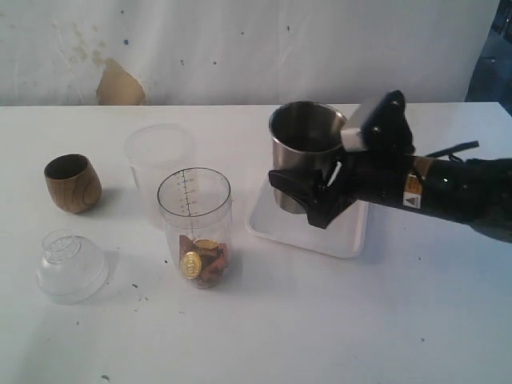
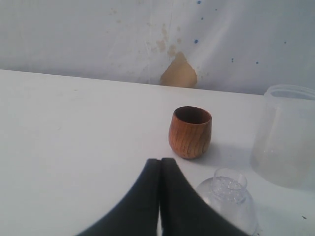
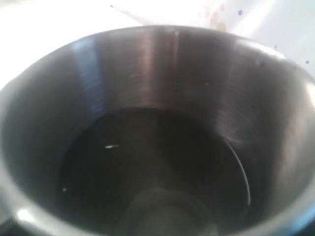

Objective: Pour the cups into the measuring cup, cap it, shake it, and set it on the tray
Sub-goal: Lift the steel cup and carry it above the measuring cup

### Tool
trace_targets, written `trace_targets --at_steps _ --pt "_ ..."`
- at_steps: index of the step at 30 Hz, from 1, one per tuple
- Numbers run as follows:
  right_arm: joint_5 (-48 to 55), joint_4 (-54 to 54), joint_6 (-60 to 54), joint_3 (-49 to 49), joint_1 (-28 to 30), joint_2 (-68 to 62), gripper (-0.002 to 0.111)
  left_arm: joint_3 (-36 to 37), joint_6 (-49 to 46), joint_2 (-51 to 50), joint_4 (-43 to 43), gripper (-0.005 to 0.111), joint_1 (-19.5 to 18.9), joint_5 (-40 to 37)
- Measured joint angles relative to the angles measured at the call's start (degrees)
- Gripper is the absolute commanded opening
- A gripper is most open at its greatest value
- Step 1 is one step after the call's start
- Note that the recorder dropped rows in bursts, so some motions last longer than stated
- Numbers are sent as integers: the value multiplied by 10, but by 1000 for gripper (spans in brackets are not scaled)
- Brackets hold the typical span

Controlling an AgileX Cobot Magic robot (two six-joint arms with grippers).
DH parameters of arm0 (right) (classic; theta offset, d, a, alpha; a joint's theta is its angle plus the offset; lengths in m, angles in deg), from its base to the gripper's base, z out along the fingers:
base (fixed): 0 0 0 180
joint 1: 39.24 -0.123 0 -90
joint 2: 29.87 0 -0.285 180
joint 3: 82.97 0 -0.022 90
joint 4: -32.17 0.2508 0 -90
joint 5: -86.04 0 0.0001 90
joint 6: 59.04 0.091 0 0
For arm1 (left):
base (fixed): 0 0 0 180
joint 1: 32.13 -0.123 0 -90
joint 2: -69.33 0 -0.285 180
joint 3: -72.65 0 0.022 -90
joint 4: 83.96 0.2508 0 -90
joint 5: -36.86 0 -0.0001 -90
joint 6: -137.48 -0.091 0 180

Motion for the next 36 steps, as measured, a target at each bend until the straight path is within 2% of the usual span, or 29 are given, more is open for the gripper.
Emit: trace_targets --at_steps 5,11,18,25,36 --pt "81 -6 3 -78 -40 0 0 0 0 0 0 0 0 0" --pt "96 -6 3 -147 -52 -5 0 0 0 0 0 0 0 0" --pt "119 -6 0 -177 -66 -41 0 0 0 0 0 0 0 0" --pt "137 -10 -74 -199 -87 -87 0 0 0 0 0 0 0 0" --pt "134 -23 -209 -213 -87 -87 0 0 0 0 0 0 0 0"
